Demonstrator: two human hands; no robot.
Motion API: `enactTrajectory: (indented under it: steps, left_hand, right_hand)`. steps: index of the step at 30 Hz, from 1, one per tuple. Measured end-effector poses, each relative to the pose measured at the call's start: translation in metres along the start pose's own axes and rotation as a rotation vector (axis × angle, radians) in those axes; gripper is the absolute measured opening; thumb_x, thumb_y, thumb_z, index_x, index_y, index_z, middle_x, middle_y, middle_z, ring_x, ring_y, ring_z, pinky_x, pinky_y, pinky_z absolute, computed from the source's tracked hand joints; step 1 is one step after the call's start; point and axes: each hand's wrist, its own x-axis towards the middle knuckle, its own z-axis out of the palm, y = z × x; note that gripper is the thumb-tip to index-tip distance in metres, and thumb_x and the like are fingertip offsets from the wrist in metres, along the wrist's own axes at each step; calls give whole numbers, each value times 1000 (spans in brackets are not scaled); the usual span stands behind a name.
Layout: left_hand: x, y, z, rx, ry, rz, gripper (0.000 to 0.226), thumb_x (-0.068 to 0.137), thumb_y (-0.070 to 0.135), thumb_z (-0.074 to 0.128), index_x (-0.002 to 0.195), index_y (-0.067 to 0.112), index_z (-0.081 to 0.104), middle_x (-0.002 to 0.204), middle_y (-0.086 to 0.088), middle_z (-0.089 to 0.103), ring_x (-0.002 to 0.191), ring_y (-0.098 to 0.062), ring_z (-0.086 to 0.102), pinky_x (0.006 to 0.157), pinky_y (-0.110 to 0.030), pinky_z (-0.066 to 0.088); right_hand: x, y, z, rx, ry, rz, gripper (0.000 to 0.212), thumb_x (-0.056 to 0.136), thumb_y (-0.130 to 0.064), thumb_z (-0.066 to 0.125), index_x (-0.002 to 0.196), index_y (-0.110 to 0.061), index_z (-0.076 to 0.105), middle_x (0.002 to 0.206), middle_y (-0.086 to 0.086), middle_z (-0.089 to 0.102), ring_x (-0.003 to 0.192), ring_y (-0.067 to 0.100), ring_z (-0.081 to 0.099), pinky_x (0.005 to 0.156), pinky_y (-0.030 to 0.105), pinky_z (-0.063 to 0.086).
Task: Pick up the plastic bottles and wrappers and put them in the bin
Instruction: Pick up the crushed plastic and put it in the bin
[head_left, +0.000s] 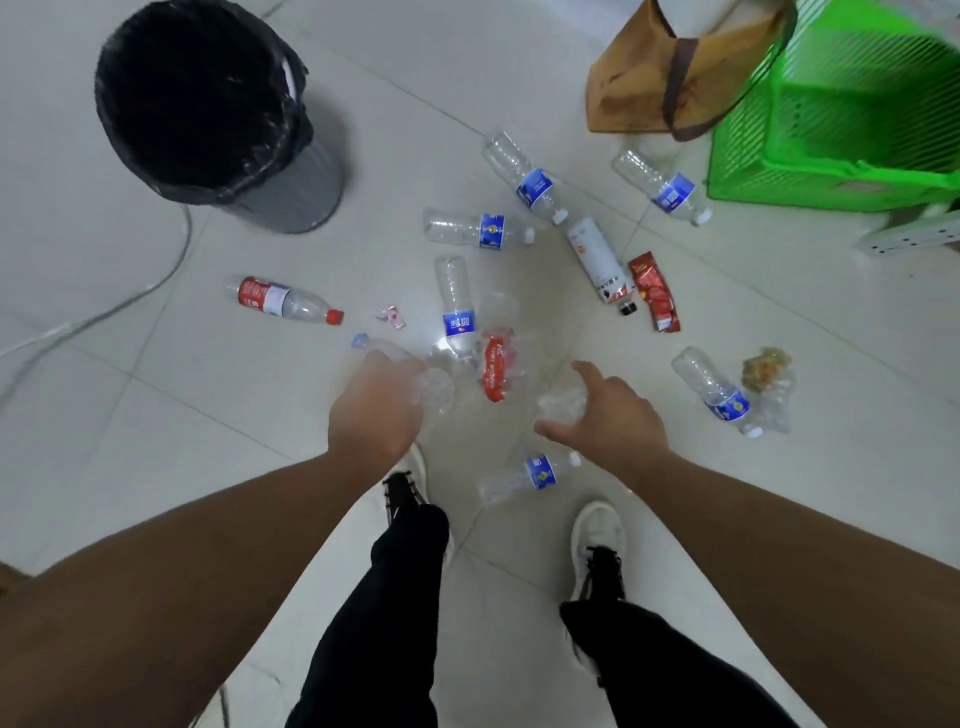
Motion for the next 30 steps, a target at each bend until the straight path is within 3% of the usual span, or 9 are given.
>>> enactTrajectory:
  steps: [6, 12, 15, 17, 21, 25, 28, 30]
  left_hand:
    - [80, -40, 18, 115, -5, 62, 53, 87, 18, 68, 138, 30, 63, 125, -8, 51, 98, -35, 62, 72, -47, 57]
    - [140, -80, 96, 34, 56, -119, 52, 85, 26, 69, 137, 31, 62, 128, -8, 52, 97, -36, 64, 71, -41, 51]
    - [180, -94, 121, -18, 89, -169, 58, 84, 40, 73, 140, 32, 59, 133, -6, 51, 102, -35, 65, 73, -38, 46]
    - [207, -99, 134, -17, 81, -183, 65, 81, 50, 75, 141, 36, 57, 138, -2, 52, 105, -31, 67, 74, -35, 44]
    - [246, -103, 157, 56, -26, -206, 65, 83, 49, 75, 141, 46, 46, 146, -1, 50, 111, -34, 65, 76, -38, 47]
    - [259, -104, 174, 79, -12, -220, 53, 98, 35, 65, 146, 31, 42, 137, -17, 45, 104, -47, 65, 84, -52, 55]
    - [254, -106, 173, 26, 51, -127, 36, 105, 22, 51, 142, 20, 51, 128, -19, 54, 102, -47, 64, 84, -53, 52]
    - [245, -104, 165, 18, 112, -73, 27, 103, 17, 53, 130, 13, 56, 117, -19, 57, 93, -46, 63, 77, -51, 51]
  right_hand:
    - [79, -30, 63, -27, 71, 26, 123, 66, -89, 74, 162, -38, 19, 130, 13, 47, 101, 37, 68, 83, 43, 53]
    - [165, -24, 136, -66, 93, -53, 137, 55, -93, 77, 163, -45, 9, 165, 14, 24, 101, 43, 73, 80, 43, 56]
    - [196, -12, 164, -62, 81, -91, 141, 55, -91, 79, 164, -45, 3, 170, 12, 19, 105, 43, 73, 82, 44, 57]
    - [210, -4, 179, -37, 96, -99, 134, 56, -88, 82, 162, -46, 12, 164, 9, 27, 99, 40, 74, 78, 44, 57]
    - [230, 7, 198, -54, 173, -132, 106, 58, -75, 89, 140, -37, 36, 127, 6, 41, 85, 35, 70, 69, 44, 59]
    - [241, 23, 201, -95, 112, -159, 89, 67, -73, 84, 129, -16, 55, 117, 8, 56, 90, 28, 68, 71, 36, 54]
    - [239, 27, 190, -76, 57, -182, 68, 75, -77, 69, 117, -24, 68, 106, -1, 63, 87, 22, 68, 73, 34, 52]
    - [231, 29, 179, -102, 71, -213, 55, 81, -75, 64, 110, -28, 71, 94, -5, 59, 81, 19, 67, 70, 32, 49]
